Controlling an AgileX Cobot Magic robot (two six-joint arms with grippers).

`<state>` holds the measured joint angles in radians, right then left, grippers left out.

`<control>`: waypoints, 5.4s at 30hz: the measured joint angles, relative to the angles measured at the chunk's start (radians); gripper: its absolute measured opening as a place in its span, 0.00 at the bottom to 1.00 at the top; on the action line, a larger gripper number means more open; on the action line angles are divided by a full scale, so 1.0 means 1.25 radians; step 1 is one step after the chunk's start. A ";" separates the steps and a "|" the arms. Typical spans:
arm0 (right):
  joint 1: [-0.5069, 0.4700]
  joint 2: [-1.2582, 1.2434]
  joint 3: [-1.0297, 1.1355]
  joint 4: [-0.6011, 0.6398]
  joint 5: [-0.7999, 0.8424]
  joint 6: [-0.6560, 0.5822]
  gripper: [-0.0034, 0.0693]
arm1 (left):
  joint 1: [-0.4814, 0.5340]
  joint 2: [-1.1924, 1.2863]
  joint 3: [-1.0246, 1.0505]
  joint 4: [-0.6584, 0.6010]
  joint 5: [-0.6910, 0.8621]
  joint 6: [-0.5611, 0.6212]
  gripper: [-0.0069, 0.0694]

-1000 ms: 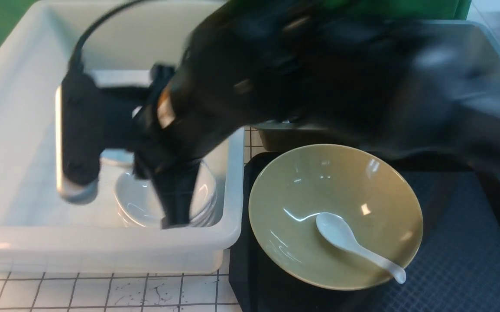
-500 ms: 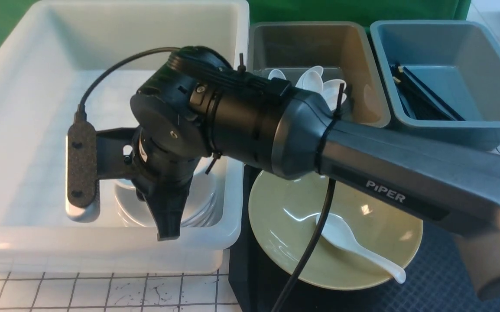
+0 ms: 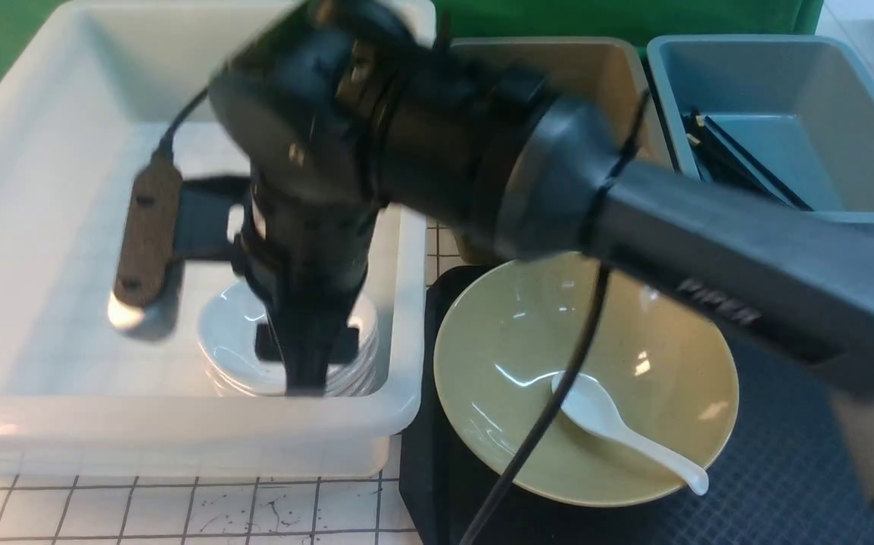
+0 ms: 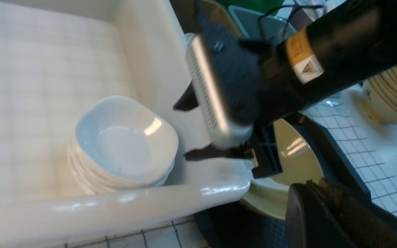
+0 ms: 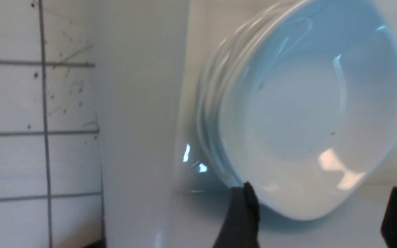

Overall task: On white black table put chopsticks spoon bowls plates into blue grey white boxes.
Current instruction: 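Pick up the spoon, then pick up a white spoon from the spoon tray with the left gripper, then grasp the large bowl on the tray by its rim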

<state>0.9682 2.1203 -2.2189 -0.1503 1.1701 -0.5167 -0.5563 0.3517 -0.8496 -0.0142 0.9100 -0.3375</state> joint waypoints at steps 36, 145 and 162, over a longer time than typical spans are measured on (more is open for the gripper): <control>-0.001 -1.236 0.938 -0.030 0.001 0.607 0.15 | -0.163 0.893 -0.316 -0.475 -0.020 0.616 0.09; -0.001 -1.238 0.938 -0.147 0.001 0.517 0.22 | 0.053 1.437 -0.970 -0.065 -0.222 -0.053 0.80; -0.001 -1.364 0.938 -0.172 0.001 0.532 0.23 | -0.258 1.156 -0.706 -0.138 0.122 0.191 0.09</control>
<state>0.9664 0.4156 -1.0465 -0.3648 1.1709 0.1484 -0.8792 1.7971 -1.7326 -0.1866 1.0625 -0.0983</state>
